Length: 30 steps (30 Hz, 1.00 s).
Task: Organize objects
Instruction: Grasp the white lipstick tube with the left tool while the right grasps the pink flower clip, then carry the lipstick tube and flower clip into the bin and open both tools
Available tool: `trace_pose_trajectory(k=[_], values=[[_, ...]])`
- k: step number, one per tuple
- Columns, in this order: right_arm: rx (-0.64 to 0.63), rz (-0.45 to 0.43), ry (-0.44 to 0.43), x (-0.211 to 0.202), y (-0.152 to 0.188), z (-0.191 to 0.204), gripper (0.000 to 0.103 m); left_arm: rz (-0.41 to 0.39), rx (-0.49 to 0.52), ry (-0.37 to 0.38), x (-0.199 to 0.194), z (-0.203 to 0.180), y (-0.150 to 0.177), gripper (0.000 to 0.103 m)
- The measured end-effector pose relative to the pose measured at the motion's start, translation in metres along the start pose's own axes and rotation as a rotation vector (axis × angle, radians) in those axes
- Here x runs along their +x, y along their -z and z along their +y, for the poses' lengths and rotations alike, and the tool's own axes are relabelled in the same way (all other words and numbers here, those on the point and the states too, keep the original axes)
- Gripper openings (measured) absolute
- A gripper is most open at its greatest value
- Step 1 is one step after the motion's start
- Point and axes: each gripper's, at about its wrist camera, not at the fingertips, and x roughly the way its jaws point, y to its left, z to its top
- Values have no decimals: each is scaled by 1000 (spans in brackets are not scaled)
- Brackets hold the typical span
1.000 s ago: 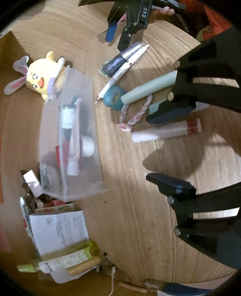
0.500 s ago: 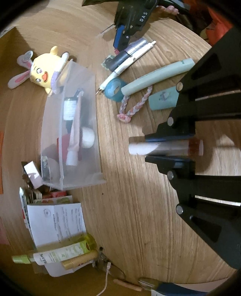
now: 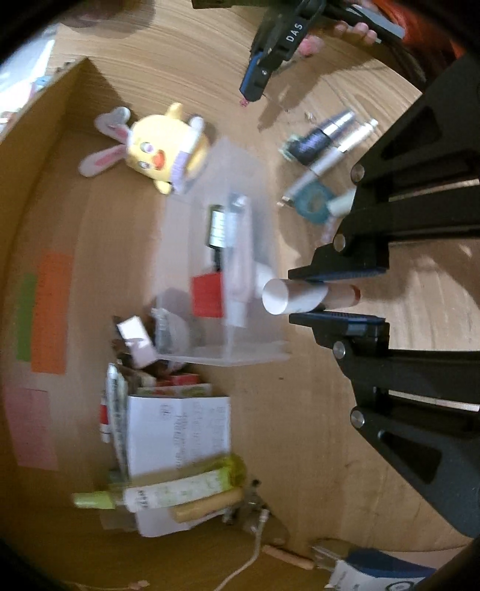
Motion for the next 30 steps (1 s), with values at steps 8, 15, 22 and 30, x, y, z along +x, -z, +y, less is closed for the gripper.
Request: trace_pose_trajectory(k=[8,15,22,30], values=[[-33,-108,-53,-9,-39,24,19,-90,14,24,-10,-11,-35,14],[-62,-144,-98,1,-68,42,19,-139,14,43,-5,-16,-70,14],[-82,-135,-89,24,-90,49,19,-120,-4,84,17,-17,-99,14],[-77,-15,-57,72,-88,38,19,-6,-18,113,70,-18,-107,14]])
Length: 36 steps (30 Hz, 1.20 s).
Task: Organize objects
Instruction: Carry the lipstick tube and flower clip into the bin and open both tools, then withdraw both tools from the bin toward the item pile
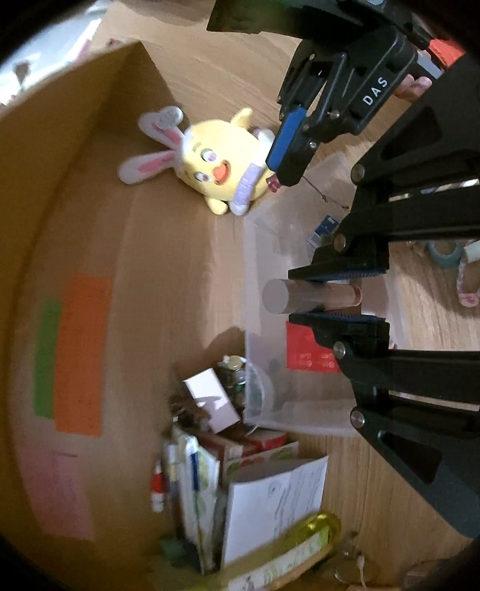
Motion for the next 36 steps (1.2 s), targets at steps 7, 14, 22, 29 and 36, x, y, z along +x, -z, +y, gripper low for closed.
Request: trace_pose_trajectory(k=[7,14,22,29,36], values=[[0,115,1,36,14,-9,19,134,-39,28,46,8,4,14],[-16,145,30,48,19,-10,19,162,-45,12,51,10,8,29],[-76,89,85,27,17,2,50,66,6,-39,17,-1,6,61],[-84,41,80,-1,21,8,72,-19,35,-108,-21,-7,15,95],[-61,32,53,-26,41,8,79,-22,42,-118,-47,-5,37,98]])
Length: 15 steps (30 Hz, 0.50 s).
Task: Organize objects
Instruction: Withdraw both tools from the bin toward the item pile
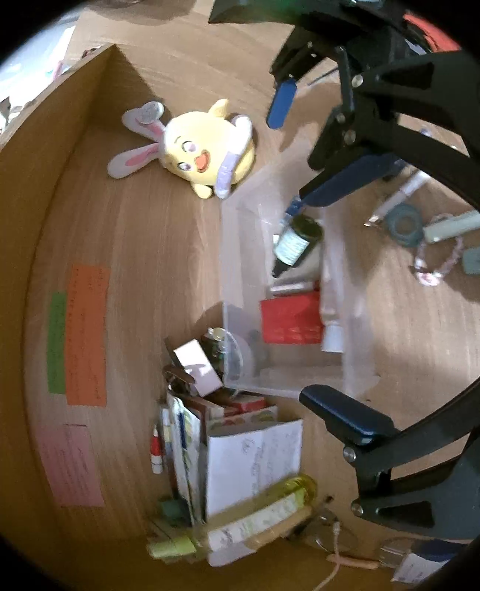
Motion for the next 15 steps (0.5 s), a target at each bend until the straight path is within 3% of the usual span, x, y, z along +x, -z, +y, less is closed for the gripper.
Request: trace_pose_trajectory(k=[10,15], values=[[77,69,20,-15,51,-21,79,114,26,-38,-2,5,59,98],[132,135,-24,-12,76,-28,79,179,31,-51,2,1,90,98]])
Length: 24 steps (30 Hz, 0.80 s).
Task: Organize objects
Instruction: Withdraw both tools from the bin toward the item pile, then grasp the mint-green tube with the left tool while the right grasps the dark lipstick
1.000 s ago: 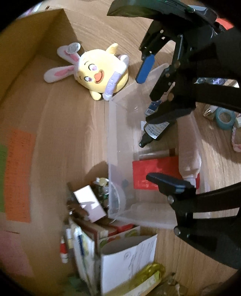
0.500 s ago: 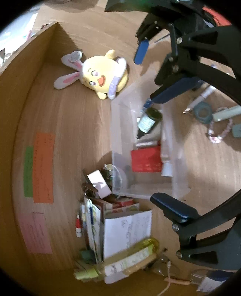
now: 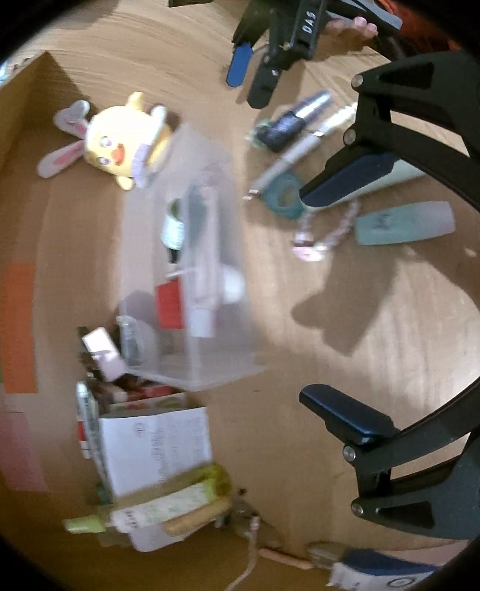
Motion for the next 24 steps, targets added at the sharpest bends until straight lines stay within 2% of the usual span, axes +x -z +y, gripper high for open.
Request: trace_pose_trajectory(k=[2,5,7,13,16,19,20,21,22,23,24], values=[[8,18,-11,2,8,1,75,32,0,-1,4,-2,10,97],[16,50,-47,6,17,5,61,62,11,-5,5,-7,23,86],[12,66,-68,8,21,8,53,72,11,3,3,-9,29,84],[-28,89,-89,13,26,24,44,81,11,32,1,-13,41,80],[-40,102,-91,20,25,31,41,94,15,48,3,-16,44,72],[-43,110,-85,26,23,35,37,76,40,34,3,-20,47,68],[-44,107,-79,27,23,36,35,70,46,33,2,-21,47,62],[-48,106,-73,27,23,37,31,64,55,29,2,-22,48,52],[-50,103,-69,27,24,38,24,58,62,21,1,-22,48,45],[-48,104,-75,27,24,38,23,55,65,19,0,-22,48,32],[-44,103,-83,27,24,38,23,55,64,23,0,-21,47,25]])
